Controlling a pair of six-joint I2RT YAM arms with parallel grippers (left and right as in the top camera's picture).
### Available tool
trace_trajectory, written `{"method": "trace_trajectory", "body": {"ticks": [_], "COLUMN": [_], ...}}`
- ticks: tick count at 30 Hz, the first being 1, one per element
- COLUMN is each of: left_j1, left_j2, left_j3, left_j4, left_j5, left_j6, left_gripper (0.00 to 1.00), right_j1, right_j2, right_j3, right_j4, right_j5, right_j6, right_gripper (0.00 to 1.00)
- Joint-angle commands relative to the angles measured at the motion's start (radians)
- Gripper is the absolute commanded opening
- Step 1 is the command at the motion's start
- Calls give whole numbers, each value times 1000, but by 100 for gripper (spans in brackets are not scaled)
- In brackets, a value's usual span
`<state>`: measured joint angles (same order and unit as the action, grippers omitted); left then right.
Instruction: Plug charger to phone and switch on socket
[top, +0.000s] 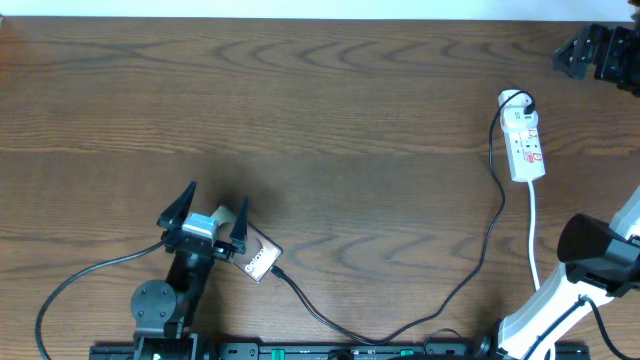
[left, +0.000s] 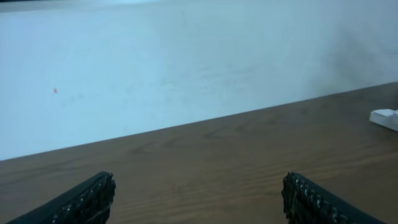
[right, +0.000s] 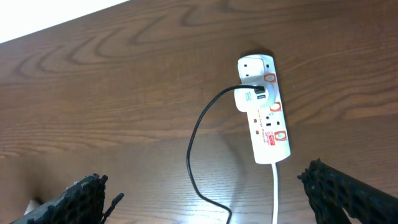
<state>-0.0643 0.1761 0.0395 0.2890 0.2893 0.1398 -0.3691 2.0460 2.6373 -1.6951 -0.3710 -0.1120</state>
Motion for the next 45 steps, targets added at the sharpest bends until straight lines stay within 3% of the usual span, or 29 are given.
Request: {"method": "trace_trajectory", "body": {"ticks": [1,8,13,30,39,45], "left_j1": [29,98,131,133,133,133], "left_j2": [-48,-177,-175,-175,-175,-175], "left_j3": [-35,-35,-35,-35,-35,-35], "left_j4": [-12,-206,-336,-342,-351,-349], "left_j5": [5,5,5,-33,-146,-151], "left_j6": [18,17,17,-7,-195,-201], "left_gripper": [86,86,86,86,86,86], "right_j1": [2,3,3,3,3,3], "right_j2": [2,2,2,2,2,2], "right_j3": [3,3,3,3,3,3], "right_j4": [-3,-3,-3,-3,-3,-3], "right_j5": [-13,-13,-13,-13,-13,-13], "right_j6": [14,14,14,14,14,14], "right_gripper": [99,99,99,99,99,99]}}
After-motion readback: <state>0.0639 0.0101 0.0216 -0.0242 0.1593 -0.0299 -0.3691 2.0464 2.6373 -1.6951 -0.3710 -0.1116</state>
